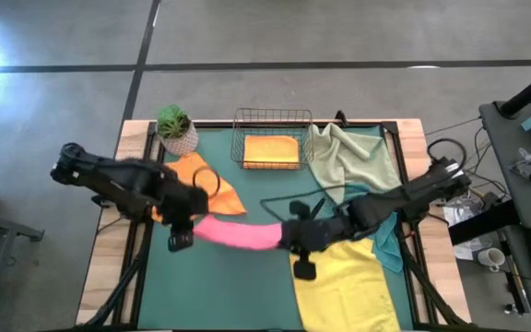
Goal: Fold microfiber towels
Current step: Fold the pink microfiber towel
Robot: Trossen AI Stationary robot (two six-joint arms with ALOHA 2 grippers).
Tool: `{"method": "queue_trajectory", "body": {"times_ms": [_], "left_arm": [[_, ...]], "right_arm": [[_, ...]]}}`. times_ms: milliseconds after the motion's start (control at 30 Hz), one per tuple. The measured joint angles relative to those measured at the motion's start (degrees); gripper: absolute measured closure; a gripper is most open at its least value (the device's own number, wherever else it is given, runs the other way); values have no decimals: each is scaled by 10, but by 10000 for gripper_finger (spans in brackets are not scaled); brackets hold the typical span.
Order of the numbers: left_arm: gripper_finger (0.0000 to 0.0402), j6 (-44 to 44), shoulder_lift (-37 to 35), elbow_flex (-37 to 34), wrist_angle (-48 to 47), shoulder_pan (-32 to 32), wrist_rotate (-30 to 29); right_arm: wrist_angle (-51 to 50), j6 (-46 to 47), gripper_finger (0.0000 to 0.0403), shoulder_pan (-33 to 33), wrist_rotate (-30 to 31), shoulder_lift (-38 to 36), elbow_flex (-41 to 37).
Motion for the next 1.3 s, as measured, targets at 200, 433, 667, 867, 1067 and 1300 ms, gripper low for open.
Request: {"method": "queue_trajectory", "body": {"times_ms": [200,433,667,867,1067,1300], "left_arm": [[402,-110,0,-93,135,-76,34],[402,-262,0,-189,287,-153,39],[401,-365,7,-265,358,-196,27],[402,-377,9,-306,399,-193,-6],[401,-377,9,-335,401,-178,-9],[401,-370,8,-363,398,-148,-7]], "right_arm": [[33,8,394,31,-67,54,1],[66,-10,394,63,-122,115,1],[79,-10,394,67,-120,167,1],[77,36,394,68,-117,214,-1],[74,70,394,62,-103,236,0],[24,70,394,32,-78,216,0]]}}
